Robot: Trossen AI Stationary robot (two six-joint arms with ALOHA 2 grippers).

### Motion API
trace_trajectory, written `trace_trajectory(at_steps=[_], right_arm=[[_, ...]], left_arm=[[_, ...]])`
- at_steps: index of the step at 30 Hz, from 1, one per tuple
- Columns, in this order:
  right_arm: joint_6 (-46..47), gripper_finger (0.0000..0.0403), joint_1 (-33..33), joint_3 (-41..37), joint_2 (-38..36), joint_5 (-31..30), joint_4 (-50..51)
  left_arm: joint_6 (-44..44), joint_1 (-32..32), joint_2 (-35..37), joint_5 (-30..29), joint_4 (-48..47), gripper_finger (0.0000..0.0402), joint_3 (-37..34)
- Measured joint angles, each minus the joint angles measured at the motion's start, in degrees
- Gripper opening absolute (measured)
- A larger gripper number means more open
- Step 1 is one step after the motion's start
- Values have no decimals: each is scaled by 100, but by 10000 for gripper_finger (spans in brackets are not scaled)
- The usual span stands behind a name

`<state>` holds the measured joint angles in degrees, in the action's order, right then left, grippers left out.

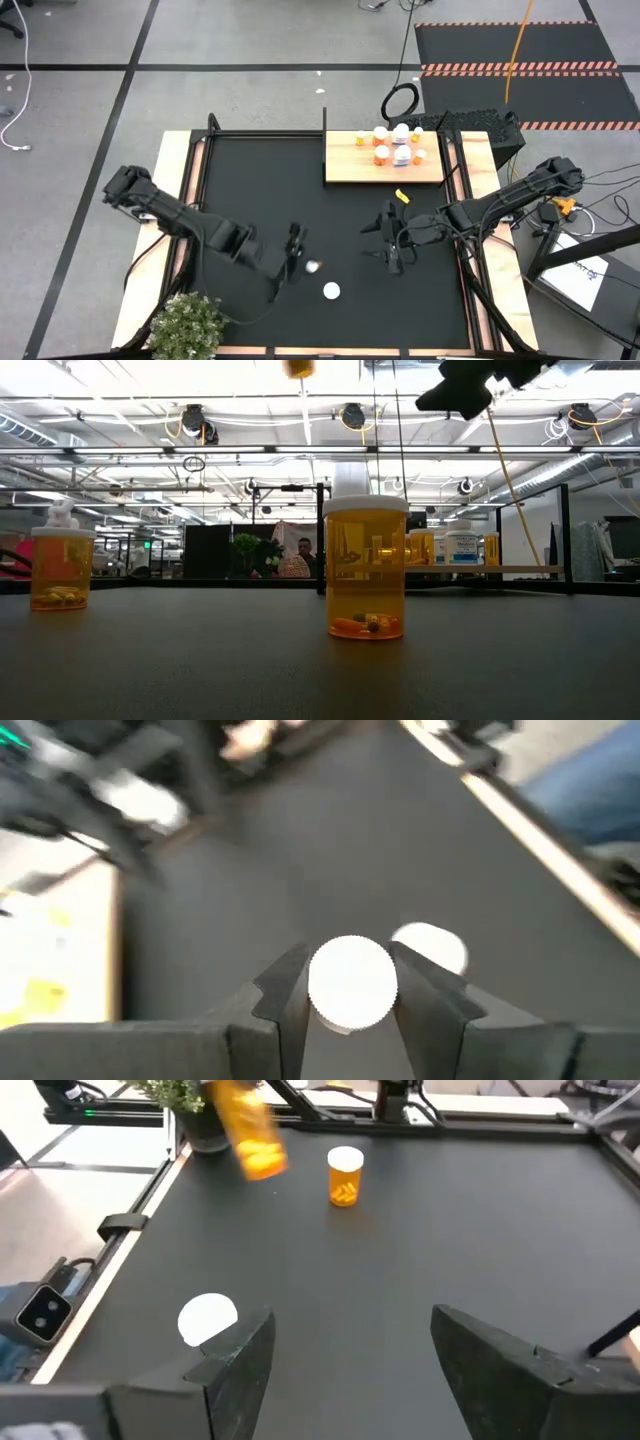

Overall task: Pick and place medicine bottles onto shelf by color
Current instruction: Put the small orange pill bottle on the shelf aligned with the other small orange pill bottle

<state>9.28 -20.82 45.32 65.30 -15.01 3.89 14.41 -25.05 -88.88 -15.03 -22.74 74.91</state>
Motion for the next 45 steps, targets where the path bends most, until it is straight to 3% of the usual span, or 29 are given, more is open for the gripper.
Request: trace_trajectory(at_steps=[6, 12, 34, 45], right_arm=[[-461, 265, -3, 2, -121, -404, -75], [-744, 265, -3, 2, -178, -1168, -102], [-955, 261, 39, 4, 171, -745, -766], [-868, 170, 134, 2, 184, -739, -747]], left_arm=[[876, 921, 2, 181, 41, 127, 420], [516, 1775, -118, 1542, 704, 127, 415], [542, 1796, -789, 1675, 1999, 127, 291], [616, 1796, -787, 1675, 2241, 127, 291]])
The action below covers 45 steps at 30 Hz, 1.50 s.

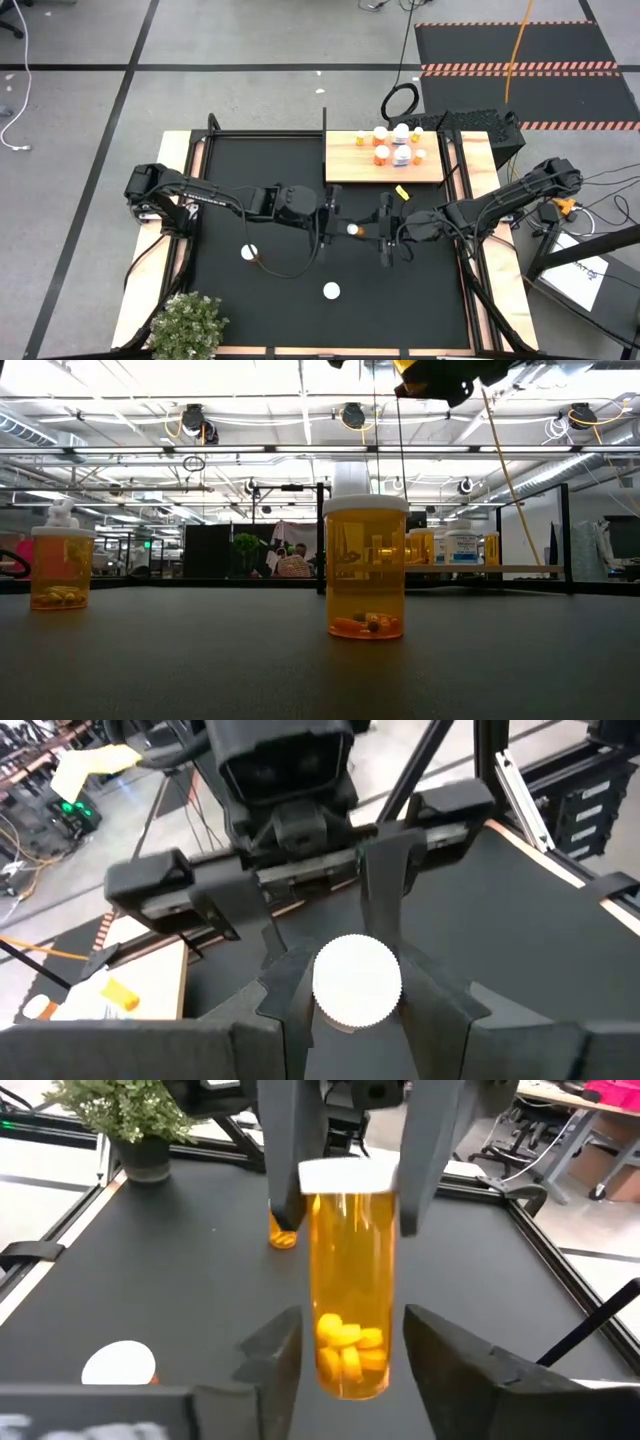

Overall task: Pick and place medicine bottles onto shelf by color
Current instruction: Put the small orange pill bottle on the shelf aligned with the other small orange pill bottle

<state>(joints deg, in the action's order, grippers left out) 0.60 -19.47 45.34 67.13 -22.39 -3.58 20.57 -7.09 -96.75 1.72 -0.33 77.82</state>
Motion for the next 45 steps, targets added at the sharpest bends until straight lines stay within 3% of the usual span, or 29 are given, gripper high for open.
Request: trace_trajectory(at_steps=[8, 12, 16, 20, 27, 41, 45], right_arm=[[-24, 102, 1, 0, 0, 2, 17], [-65, 89, 1, 0, 0, 0, 16], [-80, 103, 0, 0, -25, 1, 17], [-83, 118, -8, 0, -115, 5, 36], [-83, 104, -13, -2, -398, 16, 240], [-196, 102, -16, -4, -789, 33, 275], [-202, 102, -56, -4, -1097, 381, 195]], left_arm=[[30, 0, 0, -2, 65, 127, 0], [6, -20, 0, -17, 65, 136, 0], [-137, -109, 0, -330, 100, 182, 0], [-124, -329, 3, -1143, 142, 252, 0], [22, -645, 126, -2126, -8, 328, 18], [-791, -521, 269, -2157, -944, 335, 28], [-1077, -402, 238, -2141, -682, 335, 28]])
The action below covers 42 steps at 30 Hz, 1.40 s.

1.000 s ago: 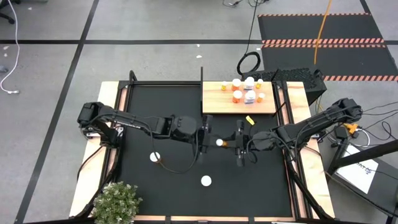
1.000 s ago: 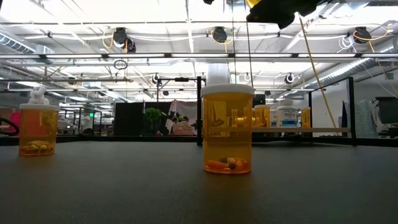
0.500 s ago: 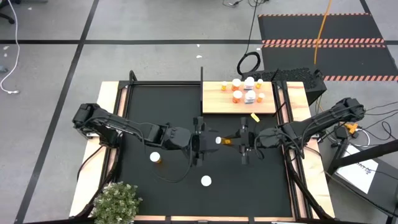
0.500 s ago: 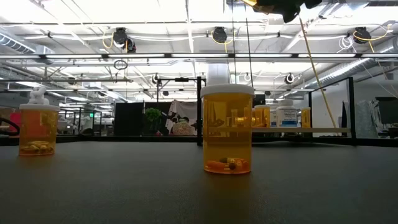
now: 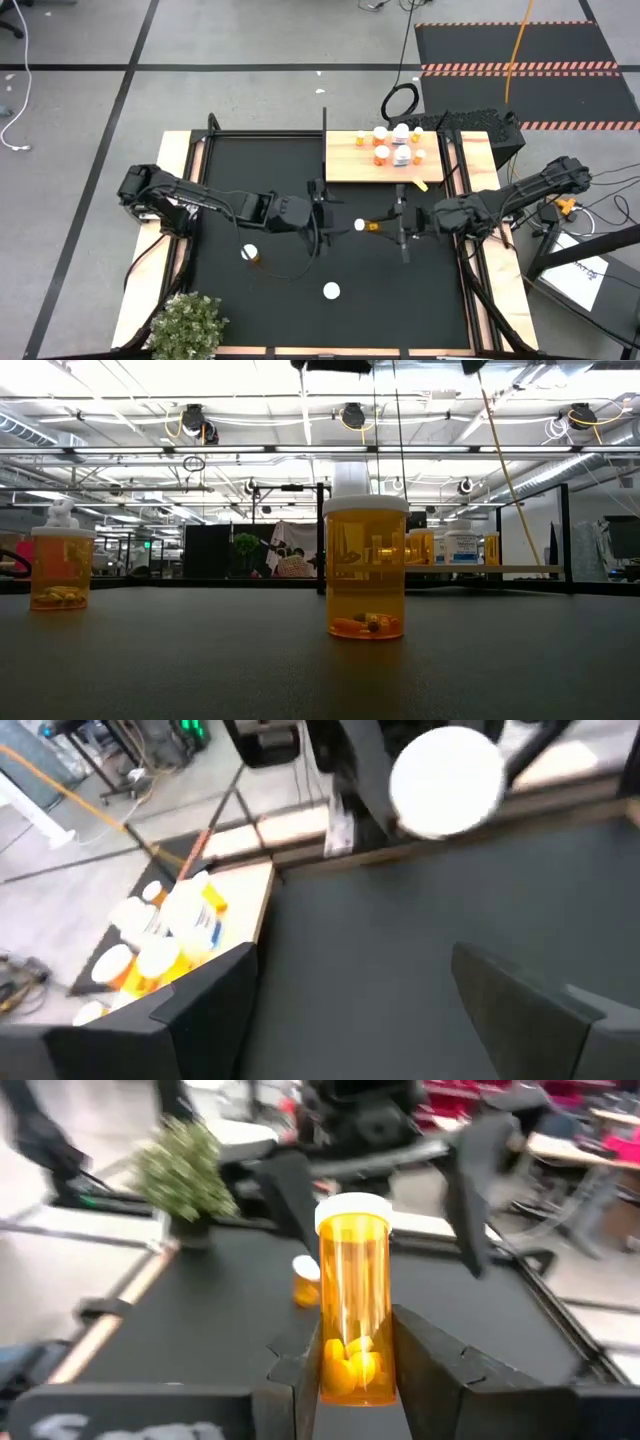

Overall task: Pick and place medicine bottles onto shelf by color
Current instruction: Put the small orange pill bottle on the shelf aligned with the other small orange pill bottle

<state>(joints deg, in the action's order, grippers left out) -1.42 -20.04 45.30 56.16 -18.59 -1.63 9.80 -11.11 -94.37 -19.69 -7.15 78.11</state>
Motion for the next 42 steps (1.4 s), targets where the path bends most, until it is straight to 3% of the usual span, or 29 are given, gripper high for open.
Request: trace_trajectory(at_steps=[4, 13, 22, 27, 34, 42], right_arm=[[-41, 102, -30, -1, -105, 379, -135], [-326, 102, -266, -1, -239, 380, -345], [-426, 102, -473, -372, -804, 94, -561], [-491, 102, -480, -1075, -1213, -118, -1612], [-987, 102, -415, -1971, -1182, -112, -3610], [-1025, 102, -180, -2210, -735, -62, -4336]], left_arm=[[19, -5, -257, 216, 805, 335, -2], [330, -167, -848, 292, 2566, 335, -4], [422, -366, -817, 292, 2994, 335, -4], [474, -462, -795, 294, 3238, 335, -1], [-239, -259, -864, 522, 3614, 335, -2], [-288, -159, -1132, 811, 4309, 294, -7]])
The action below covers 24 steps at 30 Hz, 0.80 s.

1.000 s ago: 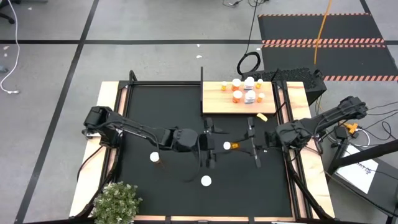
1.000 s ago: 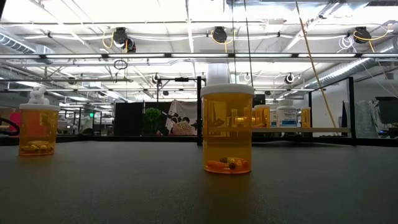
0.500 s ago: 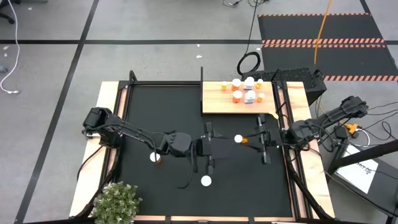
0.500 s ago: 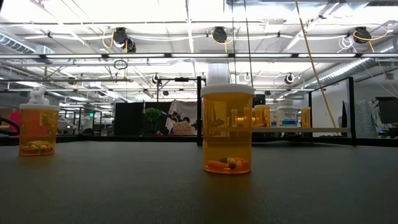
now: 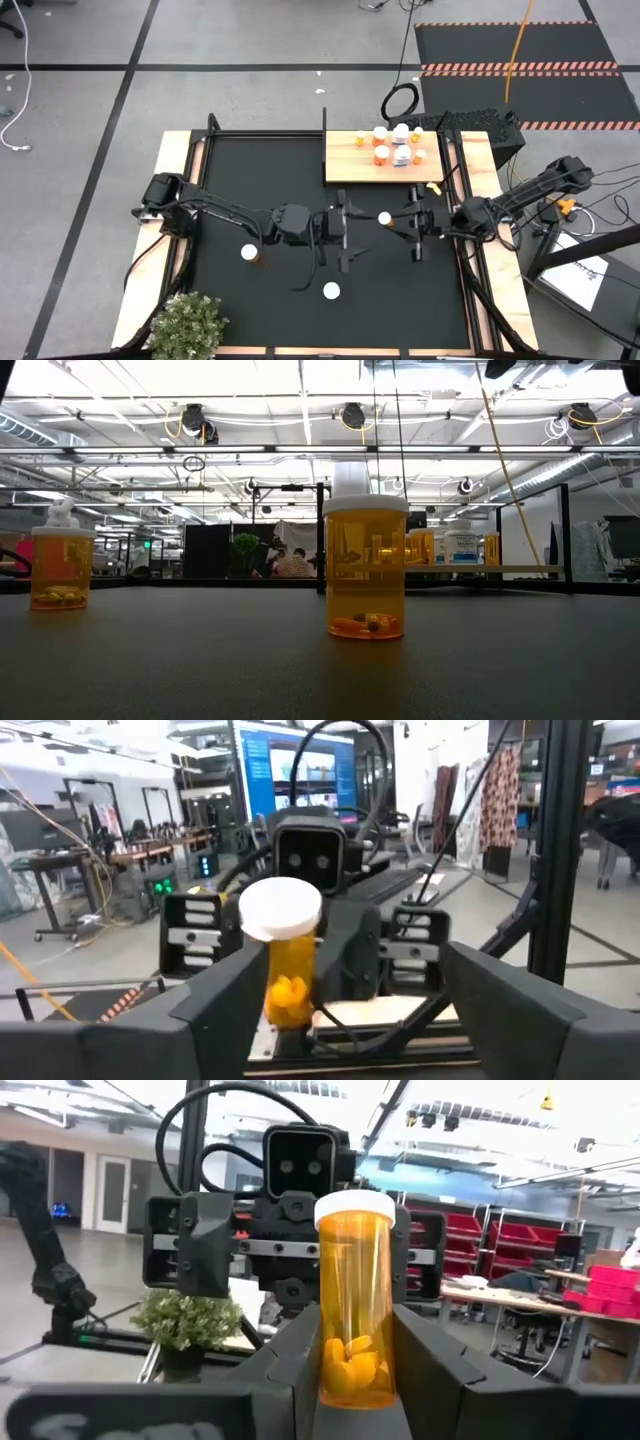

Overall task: Pick and place medicine bottles onto shelf by color
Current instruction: Put the small orange pill bottle on the shelf aligned with the other small orange pill bottle

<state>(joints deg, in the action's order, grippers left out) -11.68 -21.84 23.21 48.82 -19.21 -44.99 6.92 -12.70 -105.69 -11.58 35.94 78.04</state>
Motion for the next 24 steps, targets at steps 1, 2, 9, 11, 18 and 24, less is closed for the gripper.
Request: trace_trajectory(at_steps=[1, 2, 9, 11, 18, 24], right_arm=[[-3, 102, 16, -1, 108, -1, -133], [-23, 102, 32, -1, 195, 0, -241], [-104, 102, 48, -1, 677, 149, -762], [-104, 102, 48, -1, 751, 147, -876], [-121, 102, 50, -1, 842, 124, -1052], [-122, 102, 80, -1, 844, 121, -988]], left_arm=[[1, 6, -4, 3, 30, 286, 0], [-1, 18, -9, 0, 34, 279, 0], [-13, 88, -63, 5, 147, 251, 2], [-14, 115, -105, 16, 165, 251, 2], [28, 193, -118, 302, 65, 250, 2], [177, 191, -118, 315, 66, 250, 2]])
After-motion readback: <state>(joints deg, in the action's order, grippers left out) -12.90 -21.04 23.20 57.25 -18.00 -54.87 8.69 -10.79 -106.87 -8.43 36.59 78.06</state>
